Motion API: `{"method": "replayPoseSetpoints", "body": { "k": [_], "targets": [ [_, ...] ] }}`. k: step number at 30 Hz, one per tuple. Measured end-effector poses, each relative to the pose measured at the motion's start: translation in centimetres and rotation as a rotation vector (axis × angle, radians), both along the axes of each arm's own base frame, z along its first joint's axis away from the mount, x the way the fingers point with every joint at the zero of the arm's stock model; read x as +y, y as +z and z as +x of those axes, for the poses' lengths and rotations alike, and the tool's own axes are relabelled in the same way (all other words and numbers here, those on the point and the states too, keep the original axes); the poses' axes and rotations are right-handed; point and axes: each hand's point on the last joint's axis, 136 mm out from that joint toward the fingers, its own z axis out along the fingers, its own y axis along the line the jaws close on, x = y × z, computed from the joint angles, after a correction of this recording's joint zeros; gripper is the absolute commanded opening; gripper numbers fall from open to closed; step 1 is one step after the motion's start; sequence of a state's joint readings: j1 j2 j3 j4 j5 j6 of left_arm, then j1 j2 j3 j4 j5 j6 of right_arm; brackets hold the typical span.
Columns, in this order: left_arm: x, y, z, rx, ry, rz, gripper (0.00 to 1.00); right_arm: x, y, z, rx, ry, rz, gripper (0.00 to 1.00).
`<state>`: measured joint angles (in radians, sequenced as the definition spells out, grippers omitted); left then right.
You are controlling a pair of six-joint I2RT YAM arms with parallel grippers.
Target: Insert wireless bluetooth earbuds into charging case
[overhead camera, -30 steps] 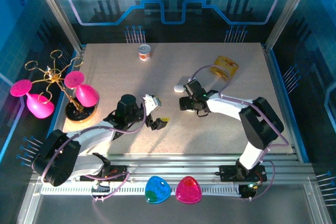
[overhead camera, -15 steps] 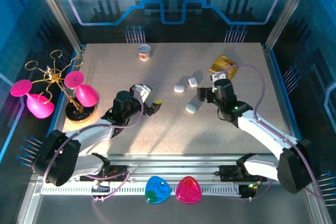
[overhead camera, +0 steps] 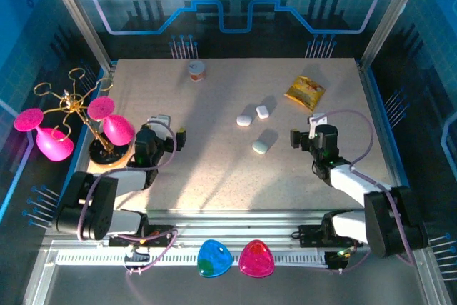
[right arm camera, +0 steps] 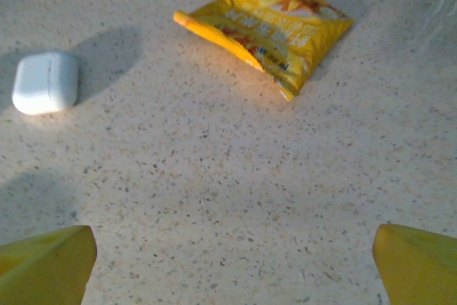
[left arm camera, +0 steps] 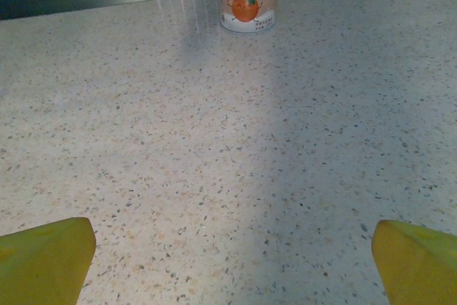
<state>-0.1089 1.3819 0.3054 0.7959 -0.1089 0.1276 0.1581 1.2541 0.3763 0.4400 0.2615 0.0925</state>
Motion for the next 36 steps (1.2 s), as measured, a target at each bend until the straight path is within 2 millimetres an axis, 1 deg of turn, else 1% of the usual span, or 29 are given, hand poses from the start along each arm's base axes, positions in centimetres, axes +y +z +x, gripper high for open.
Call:
{"method": "replayPoseSetpoints", "body": {
  "k": [3,6,9,11,13,16,22,36],
  "targets": [
    [0.9,-1.0,0.9,0.026,0.023,-0.034,0.99,0.1,-1.1,0.7,0.004,0.024,-0.007,1.00],
    [2.2,-1.3,1.4,0.017,0.049,-0.071,0.99,0.2,-0.7,1.9,-0.030,0.047,-0.021,1.00],
    [2.4,-2.1,1.6,0.032,0.051,-0.095,0.99,-0.3,-0.6,3.1,-0.064,0.059,0.000,1.00],
    [2.4,-2.0,1.8,0.032,0.056,-0.105,0.99,-1.1,-1.0,3.7,-0.074,0.056,0.019,1.00],
    [2.5,-1.5,2.2,0.017,0.065,-0.117,0.99,-1.3,-1.3,3.8,-0.075,0.060,0.030,1.00],
    [2.5,-0.9,2.6,0.002,0.067,-0.125,0.99,-0.7,-1.0,4.0,-0.108,0.095,0.048,1.00],
    [2.5,-0.9,2.6,0.001,0.067,-0.125,0.99,-0.3,-0.2,4.2,-0.145,0.120,0.059,1.00],
    [2.5,-0.9,2.6,0.002,0.067,-0.125,0.99,-0.3,0.1,4.3,-0.157,0.122,0.059,1.00]
  ]
}}
